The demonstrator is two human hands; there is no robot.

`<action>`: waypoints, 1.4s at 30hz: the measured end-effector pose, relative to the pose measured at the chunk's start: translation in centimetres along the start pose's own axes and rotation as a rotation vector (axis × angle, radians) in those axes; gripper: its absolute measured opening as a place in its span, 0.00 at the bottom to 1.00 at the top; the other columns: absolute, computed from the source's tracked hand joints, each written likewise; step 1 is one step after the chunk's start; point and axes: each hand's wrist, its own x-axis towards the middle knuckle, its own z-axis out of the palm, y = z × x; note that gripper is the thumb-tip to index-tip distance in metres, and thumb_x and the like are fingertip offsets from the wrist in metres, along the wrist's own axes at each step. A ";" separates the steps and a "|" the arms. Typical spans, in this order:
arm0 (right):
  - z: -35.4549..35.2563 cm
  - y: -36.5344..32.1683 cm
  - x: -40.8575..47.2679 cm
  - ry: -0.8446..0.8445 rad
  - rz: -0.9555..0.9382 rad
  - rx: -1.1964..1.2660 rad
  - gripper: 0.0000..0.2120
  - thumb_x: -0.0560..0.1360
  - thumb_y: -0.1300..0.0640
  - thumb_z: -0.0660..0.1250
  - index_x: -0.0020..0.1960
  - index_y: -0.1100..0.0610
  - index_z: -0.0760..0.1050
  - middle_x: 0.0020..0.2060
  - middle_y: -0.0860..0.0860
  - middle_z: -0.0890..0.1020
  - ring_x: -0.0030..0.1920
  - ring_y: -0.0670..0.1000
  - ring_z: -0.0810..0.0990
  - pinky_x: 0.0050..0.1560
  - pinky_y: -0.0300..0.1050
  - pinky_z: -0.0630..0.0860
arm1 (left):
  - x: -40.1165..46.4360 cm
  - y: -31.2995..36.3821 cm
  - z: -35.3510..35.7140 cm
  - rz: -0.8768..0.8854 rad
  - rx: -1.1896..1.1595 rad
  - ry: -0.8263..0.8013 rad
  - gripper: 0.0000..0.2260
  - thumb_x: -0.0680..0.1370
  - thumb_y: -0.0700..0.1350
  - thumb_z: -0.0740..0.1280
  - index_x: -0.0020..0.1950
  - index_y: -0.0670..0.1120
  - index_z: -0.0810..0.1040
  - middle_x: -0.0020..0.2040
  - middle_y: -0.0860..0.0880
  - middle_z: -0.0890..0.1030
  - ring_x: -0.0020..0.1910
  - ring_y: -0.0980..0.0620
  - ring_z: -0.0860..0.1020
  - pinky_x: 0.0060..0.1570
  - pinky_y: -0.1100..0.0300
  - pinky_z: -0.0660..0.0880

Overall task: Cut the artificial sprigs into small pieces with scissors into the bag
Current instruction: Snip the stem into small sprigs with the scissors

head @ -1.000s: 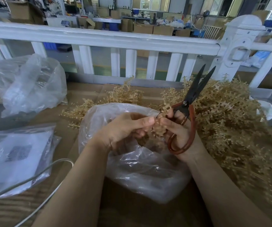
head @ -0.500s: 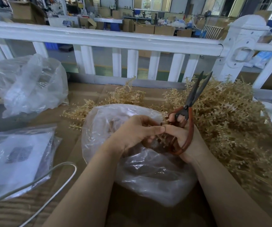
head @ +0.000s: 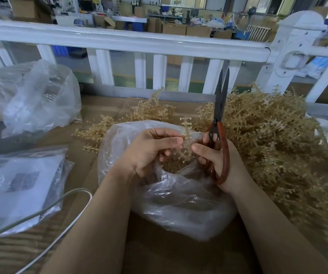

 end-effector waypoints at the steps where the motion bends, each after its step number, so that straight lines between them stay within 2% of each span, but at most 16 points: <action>1: 0.0 -0.1 -0.1 -0.015 -0.012 -0.005 0.14 0.65 0.61 0.76 0.42 0.54 0.71 0.39 0.48 0.84 0.32 0.46 0.74 0.33 0.37 0.74 | 0.0 0.0 -0.1 0.006 -0.004 -0.006 0.07 0.66 0.38 0.74 0.44 0.41 0.83 0.32 0.48 0.81 0.25 0.59 0.72 0.22 0.69 0.66; 4: 0.0 -0.3 -0.3 -0.063 -0.049 0.012 0.13 0.67 0.62 0.74 0.43 0.56 0.70 0.37 0.47 0.83 0.31 0.46 0.73 0.34 0.37 0.73 | 0.0 -0.1 -0.2 0.023 0.000 -0.038 0.05 0.67 0.38 0.73 0.41 0.44 0.85 0.32 0.50 0.81 0.26 0.59 0.72 0.24 0.69 0.68; 7: 0.2 -0.3 -0.4 -0.084 -0.063 0.078 0.13 0.67 0.65 0.73 0.43 0.57 0.70 0.38 0.49 0.83 0.32 0.43 0.77 0.35 0.35 0.74 | 0.1 -0.2 -0.4 0.031 -0.029 -0.026 0.05 0.67 0.38 0.73 0.40 0.45 0.85 0.33 0.49 0.81 0.28 0.57 0.74 0.27 0.67 0.71; 11: 0.3 -0.5 -0.4 -0.095 -0.068 0.035 0.18 0.66 0.67 0.79 0.43 0.58 0.70 0.36 0.47 0.82 0.34 0.41 0.79 0.38 0.34 0.75 | 0.1 -0.3 -0.2 0.053 -0.060 0.001 0.04 0.68 0.38 0.71 0.42 0.45 0.83 0.33 0.49 0.81 0.29 0.56 0.73 0.30 0.66 0.71; 13: 0.3 -0.4 -0.4 -0.066 -0.063 0.033 0.18 0.64 0.66 0.79 0.42 0.57 0.71 0.37 0.48 0.82 0.33 0.41 0.79 0.38 0.34 0.75 | 0.1 -0.2 -0.1 0.052 -0.062 0.003 0.05 0.68 0.39 0.71 0.43 0.44 0.81 0.33 0.49 0.80 0.29 0.56 0.72 0.29 0.67 0.70; 17: 0.4 -0.2 -0.3 -0.033 -0.071 0.104 0.13 0.66 0.65 0.74 0.43 0.56 0.71 0.37 0.52 0.82 0.31 0.44 0.77 0.35 0.35 0.75 | 0.1 0.1 -0.2 0.050 0.021 -0.001 0.05 0.69 0.38 0.72 0.43 0.45 0.81 0.32 0.50 0.80 0.27 0.58 0.71 0.25 0.68 0.66; 20: 0.2 -0.1 -0.2 -0.030 -0.098 0.169 0.12 0.68 0.66 0.73 0.43 0.55 0.72 0.34 0.48 0.81 0.30 0.46 0.73 0.33 0.37 0.74 | 0.2 0.1 -0.5 0.062 0.111 -0.010 0.10 0.71 0.33 0.72 0.40 0.48 0.84 0.32 0.50 0.79 0.26 0.57 0.69 0.24 0.68 0.65; 22: 0.3 0.0 -0.1 -0.037 -0.121 0.172 0.14 0.69 0.67 0.72 0.40 0.48 0.77 0.33 0.44 0.80 0.31 0.46 0.73 0.33 0.37 0.74 | 0.1 0.1 -0.4 0.050 0.169 -0.038 0.06 0.70 0.37 0.76 0.41 0.47 0.85 0.35 0.48 0.82 0.30 0.55 0.75 0.29 0.66 0.72; 23: 0.3 0.0 -0.1 -0.035 -0.120 0.156 0.15 0.69 0.67 0.73 0.38 0.46 0.77 0.33 0.43 0.80 0.30 0.45 0.74 0.33 0.38 0.74 | 0.0 0.0 -0.3 0.041 0.184 -0.058 0.06 0.68 0.40 0.78 0.43 0.45 0.85 0.39 0.45 0.84 0.35 0.51 0.80 0.37 0.61 0.78; 25: 0.3 0.1 -0.2 -0.021 -0.106 0.117 0.13 0.68 0.65 0.74 0.40 0.49 0.76 0.33 0.45 0.81 0.30 0.45 0.74 0.34 0.37 0.75 | -0.1 -0.2 -0.1 0.028 0.207 -0.069 0.15 0.65 0.44 0.82 0.46 0.40 0.85 0.47 0.39 0.85 0.46 0.42 0.84 0.54 0.49 0.80; 26: 0.3 0.2 -0.2 -0.013 -0.099 0.100 0.12 0.68 0.64 0.75 0.41 0.50 0.75 0.33 0.46 0.81 0.30 0.46 0.74 0.34 0.37 0.75 | -0.2 -0.2 0.1 0.030 0.207 -0.056 0.17 0.64 0.45 0.83 0.47 0.39 0.85 0.48 0.39 0.85 0.49 0.42 0.84 0.58 0.46 0.79; 28: 0.3 0.1 -0.2 -0.003 -0.094 0.082 0.13 0.68 0.63 0.75 0.40 0.49 0.75 0.32 0.45 0.80 0.30 0.46 0.74 0.34 0.37 0.75 | -0.2 -0.3 0.1 0.045 0.200 -0.040 0.14 0.64 0.46 0.82 0.45 0.42 0.86 0.45 0.41 0.86 0.46 0.46 0.84 0.53 0.52 0.79; 31: 0.3 -0.2 -0.3 -0.011 -0.098 0.041 0.13 0.67 0.62 0.76 0.42 0.53 0.72 0.31 0.45 0.79 0.30 0.45 0.76 0.34 0.37 0.75 | -0.3 -0.1 0.3 0.062 0.228 -0.020 0.05 0.68 0.47 0.79 0.40 0.48 0.86 0.38 0.48 0.85 0.36 0.56 0.80 0.34 0.66 0.74; 34: 0.6 -0.3 -0.5 -0.016 -0.104 -0.028 0.15 0.66 0.61 0.76 0.43 0.56 0.70 0.33 0.47 0.82 0.33 0.43 0.80 0.36 0.35 0.76 | -0.3 0.2 0.2 0.059 0.251 0.007 0.02 0.72 0.45 0.76 0.39 0.48 0.86 0.36 0.48 0.85 0.33 0.55 0.80 0.30 0.67 0.72; 38: 0.7 -0.2 -0.5 0.007 -0.086 -0.009 0.18 0.64 0.63 0.80 0.42 0.55 0.72 0.35 0.47 0.81 0.33 0.43 0.79 0.38 0.36 0.76 | -0.2 0.3 0.2 0.044 0.300 0.012 0.03 0.72 0.43 0.76 0.38 0.48 0.86 0.35 0.47 0.84 0.28 0.56 0.77 0.25 0.68 0.69; 42: 0.6 -0.1 -0.5 0.017 -0.102 -0.024 0.14 0.66 0.59 0.76 0.43 0.54 0.71 0.32 0.45 0.79 0.32 0.44 0.77 0.36 0.36 0.75 | 0.0 0.0 -0.1 0.041 0.331 0.027 0.05 0.73 0.40 0.75 0.38 0.48 0.86 0.31 0.48 0.82 0.24 0.57 0.75 0.22 0.68 0.67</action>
